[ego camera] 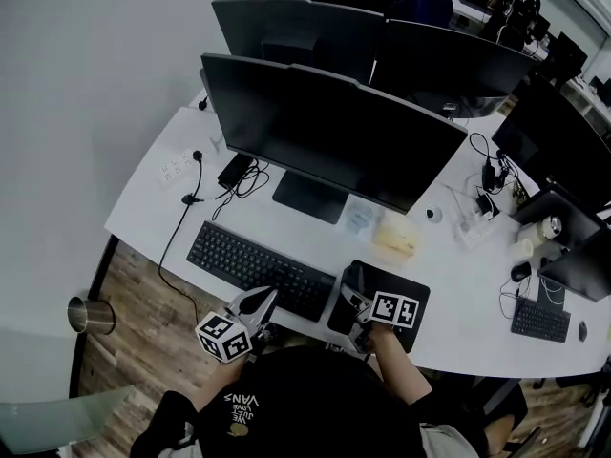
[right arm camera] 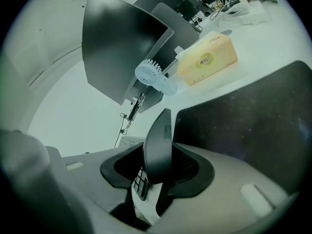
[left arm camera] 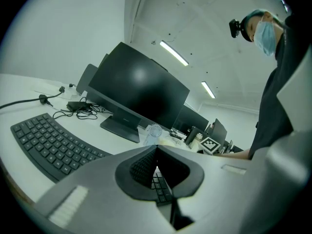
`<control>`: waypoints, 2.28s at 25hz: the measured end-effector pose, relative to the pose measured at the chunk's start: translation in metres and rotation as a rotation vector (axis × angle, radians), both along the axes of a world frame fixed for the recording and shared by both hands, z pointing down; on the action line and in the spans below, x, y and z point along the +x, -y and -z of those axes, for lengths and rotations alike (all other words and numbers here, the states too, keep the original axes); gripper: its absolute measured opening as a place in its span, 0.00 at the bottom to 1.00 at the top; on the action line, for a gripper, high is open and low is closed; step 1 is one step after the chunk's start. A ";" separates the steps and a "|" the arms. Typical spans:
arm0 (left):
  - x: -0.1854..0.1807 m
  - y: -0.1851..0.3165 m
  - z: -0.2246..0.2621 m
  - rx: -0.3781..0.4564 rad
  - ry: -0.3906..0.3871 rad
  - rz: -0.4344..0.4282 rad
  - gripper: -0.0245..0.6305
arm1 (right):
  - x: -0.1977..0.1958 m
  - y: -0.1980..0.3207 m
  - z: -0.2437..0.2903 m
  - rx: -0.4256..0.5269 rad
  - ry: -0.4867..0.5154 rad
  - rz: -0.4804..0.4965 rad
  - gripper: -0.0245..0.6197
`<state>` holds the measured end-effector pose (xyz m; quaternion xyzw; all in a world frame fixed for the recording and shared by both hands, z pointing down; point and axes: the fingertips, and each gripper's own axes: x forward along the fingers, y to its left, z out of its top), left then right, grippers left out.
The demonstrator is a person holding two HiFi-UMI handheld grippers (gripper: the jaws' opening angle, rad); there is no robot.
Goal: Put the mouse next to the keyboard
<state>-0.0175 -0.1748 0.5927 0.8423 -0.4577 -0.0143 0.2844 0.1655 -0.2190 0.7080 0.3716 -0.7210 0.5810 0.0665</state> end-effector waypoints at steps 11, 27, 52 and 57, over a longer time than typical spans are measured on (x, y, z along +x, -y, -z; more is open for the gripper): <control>0.000 -0.001 -0.005 -0.021 -0.014 -0.066 0.04 | 0.014 -0.014 -0.014 -0.037 -0.103 -0.069 0.32; -0.009 0.002 -0.010 -0.037 -0.029 -0.145 0.04 | 0.030 -0.034 -0.015 -0.048 -0.361 -0.065 0.51; -0.033 0.018 -0.008 -0.002 -0.031 -0.355 0.04 | 0.026 -0.050 0.013 0.073 -0.415 -0.371 0.54; -0.042 0.024 -0.010 -0.005 -0.022 -0.415 0.04 | 0.017 -0.049 0.023 0.115 -0.413 -0.438 0.54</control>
